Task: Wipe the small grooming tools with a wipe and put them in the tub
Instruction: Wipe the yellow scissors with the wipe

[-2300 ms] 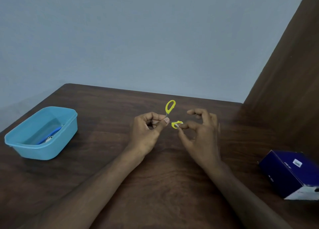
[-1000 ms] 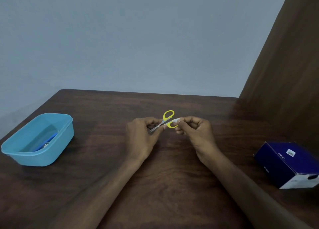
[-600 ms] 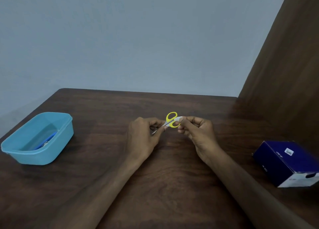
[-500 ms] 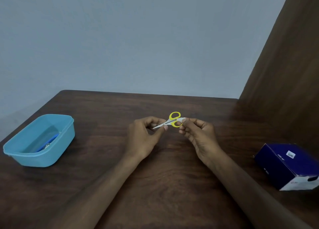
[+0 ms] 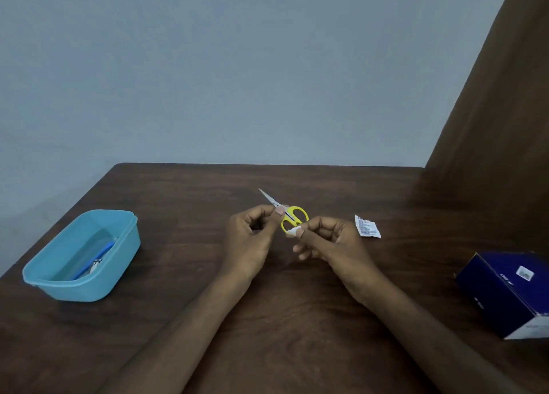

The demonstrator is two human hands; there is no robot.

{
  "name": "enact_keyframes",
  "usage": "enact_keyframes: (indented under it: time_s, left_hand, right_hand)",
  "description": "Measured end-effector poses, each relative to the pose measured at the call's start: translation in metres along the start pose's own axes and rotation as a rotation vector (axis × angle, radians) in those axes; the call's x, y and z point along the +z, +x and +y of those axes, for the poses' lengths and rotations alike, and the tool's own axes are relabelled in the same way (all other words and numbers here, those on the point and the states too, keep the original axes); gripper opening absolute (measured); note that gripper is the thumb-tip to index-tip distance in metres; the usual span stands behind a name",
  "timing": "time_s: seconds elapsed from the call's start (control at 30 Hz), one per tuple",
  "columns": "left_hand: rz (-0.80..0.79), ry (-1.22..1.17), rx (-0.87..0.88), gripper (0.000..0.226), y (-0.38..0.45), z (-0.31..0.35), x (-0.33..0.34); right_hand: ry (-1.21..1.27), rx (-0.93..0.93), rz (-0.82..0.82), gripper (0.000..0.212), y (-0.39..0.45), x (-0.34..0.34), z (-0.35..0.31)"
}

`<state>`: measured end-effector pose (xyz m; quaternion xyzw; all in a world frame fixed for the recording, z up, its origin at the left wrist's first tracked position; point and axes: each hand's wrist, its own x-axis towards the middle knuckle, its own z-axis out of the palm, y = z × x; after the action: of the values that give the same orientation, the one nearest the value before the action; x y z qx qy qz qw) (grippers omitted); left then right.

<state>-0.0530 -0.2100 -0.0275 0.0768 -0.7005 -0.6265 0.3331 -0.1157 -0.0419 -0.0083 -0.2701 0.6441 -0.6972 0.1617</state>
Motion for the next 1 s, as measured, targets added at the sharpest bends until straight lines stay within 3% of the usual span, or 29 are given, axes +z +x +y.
enact_keyframes:
  time_s: [0.17,0.47,0.6,0.9,1.0]
  left_hand:
    - [0.115,0.022,-0.042,0.023,0.000,-0.001,-0.007]
    - [0.013,0.199,0.021,0.015,-0.013,0.013,-0.006]
    - [-0.020,0.454,0.096,0.019,-0.020,0.016,-0.008]
    - [0.257,0.668,-0.029,0.020,-0.062,0.050,-0.042]
    - [0.262,0.802,-0.032,0.012,-0.083,0.076,-0.071]
  right_hand:
    - [-0.048,-0.094,0.149,0.011,0.003,-0.002,0.003]
    - [-0.004,-0.111,0.107,0.007,0.002,0.007,0.006]
    - [0.089,-0.090,0.142,0.010,0.006,0.004,0.005]
    - [-0.108,-0.106,-0.022,0.010,-0.008,0.002,0.002]
    - [-0.241,-0.161,-0.071,0.014,-0.011,0.004,0.002]
